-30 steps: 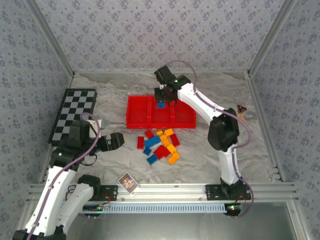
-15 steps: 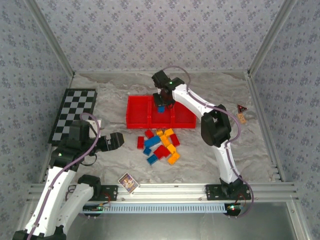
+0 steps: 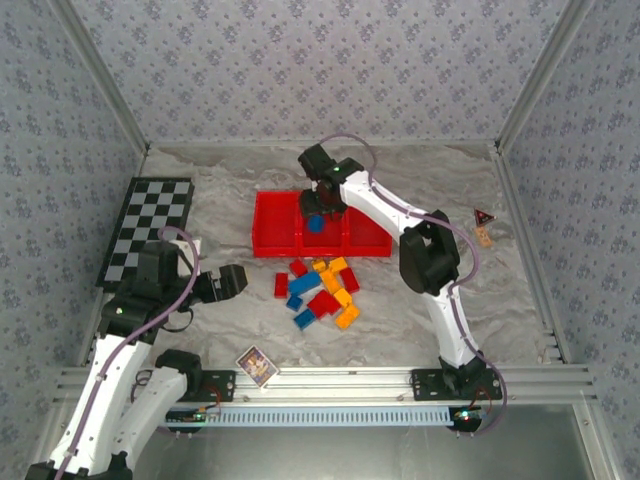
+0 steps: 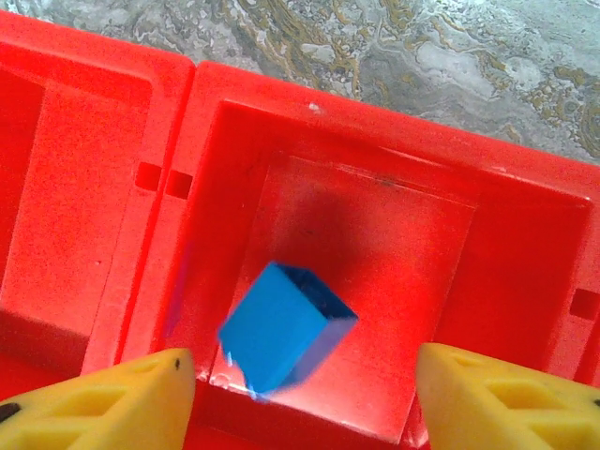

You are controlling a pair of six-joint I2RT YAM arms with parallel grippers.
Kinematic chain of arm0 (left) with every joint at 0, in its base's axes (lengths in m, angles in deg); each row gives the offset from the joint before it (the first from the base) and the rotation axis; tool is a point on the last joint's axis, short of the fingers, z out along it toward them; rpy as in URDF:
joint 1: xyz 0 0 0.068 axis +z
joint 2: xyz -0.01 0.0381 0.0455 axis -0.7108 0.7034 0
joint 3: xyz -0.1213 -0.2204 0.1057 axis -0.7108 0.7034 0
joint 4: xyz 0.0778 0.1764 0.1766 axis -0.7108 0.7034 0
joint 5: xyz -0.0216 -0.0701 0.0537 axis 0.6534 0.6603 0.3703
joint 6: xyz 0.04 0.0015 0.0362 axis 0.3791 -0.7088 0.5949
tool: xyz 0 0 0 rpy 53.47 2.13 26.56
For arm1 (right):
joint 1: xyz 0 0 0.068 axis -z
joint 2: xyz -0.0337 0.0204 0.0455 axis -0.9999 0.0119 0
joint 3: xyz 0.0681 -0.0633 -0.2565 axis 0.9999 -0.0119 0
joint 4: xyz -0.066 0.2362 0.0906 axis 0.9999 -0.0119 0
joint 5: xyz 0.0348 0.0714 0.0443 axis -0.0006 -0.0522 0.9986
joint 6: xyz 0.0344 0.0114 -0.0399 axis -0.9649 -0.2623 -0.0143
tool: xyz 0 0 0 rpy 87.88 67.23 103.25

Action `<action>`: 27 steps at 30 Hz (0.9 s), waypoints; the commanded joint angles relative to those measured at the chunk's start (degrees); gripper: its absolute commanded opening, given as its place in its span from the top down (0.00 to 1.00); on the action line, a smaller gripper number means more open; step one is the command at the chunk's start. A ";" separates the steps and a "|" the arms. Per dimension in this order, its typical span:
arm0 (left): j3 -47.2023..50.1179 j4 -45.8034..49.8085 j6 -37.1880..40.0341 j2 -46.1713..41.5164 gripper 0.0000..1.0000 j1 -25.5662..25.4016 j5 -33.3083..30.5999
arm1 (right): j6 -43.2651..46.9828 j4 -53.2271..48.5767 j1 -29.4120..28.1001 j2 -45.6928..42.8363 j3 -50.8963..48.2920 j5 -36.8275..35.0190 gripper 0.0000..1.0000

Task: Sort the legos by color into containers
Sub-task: Place the lego in the container.

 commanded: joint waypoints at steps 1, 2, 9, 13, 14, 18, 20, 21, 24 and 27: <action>0.06 -1.25 -0.50 -0.61 0.00 -0.50 -0.51 | -0.25 -3.12 -1.01 -4.31 1.42 -3.05 0.32; 0.10 -1.25 -0.50 -0.58 0.00 -0.50 -0.37 | -0.28 -3.32 -1.34 -5.16 1.27 -3.65 0.32; 0.22 -1.56 -0.24 -0.96 0.00 -0.50 0.73 | -2.16 -4.18 -4.76 -14.66 -3.74 -7.53 0.26; 0.28 -1.68 -0.27 -1.05 0.00 -0.50 0.81 | -4.59 -1.36 -7.02 -22.16 -11.78 -7.34 0.25; 0.28 -1.68 -0.31 -1.05 0.00 -0.54 0.82 | -5.00 -0.51 -7.53 -23.87 -14.00 -7.05 0.25; 0.29 -1.64 -0.32 -1.01 0.00 -0.50 0.69 | -7.51 2.76 -10.07 -31.01 -23.56 -5.88 0.23; 0.28 -1.63 -0.32 -1.06 0.00 -0.50 0.55 | -9.11 4.10 -11.22 -33.63 -27.71 -4.65 0.22; 0.28 -1.60 -0.32 -1.13 0.00 -0.50 0.47 | -9.86 4.71 -11.83 -34.72 -29.63 -4.19 0.22; 0.28 -1.68 -0.43 -1.24 0.00 -0.50 0.27 | -10.15 6.66 -13.64 -36.34 -34.68 -3.45 0.21; 0.28 -1.60 -0.58 -1.48 0.00 -0.50 0.03 | -5.69 8.79 -14.59 -36.36 -38.79 -3.51 0.22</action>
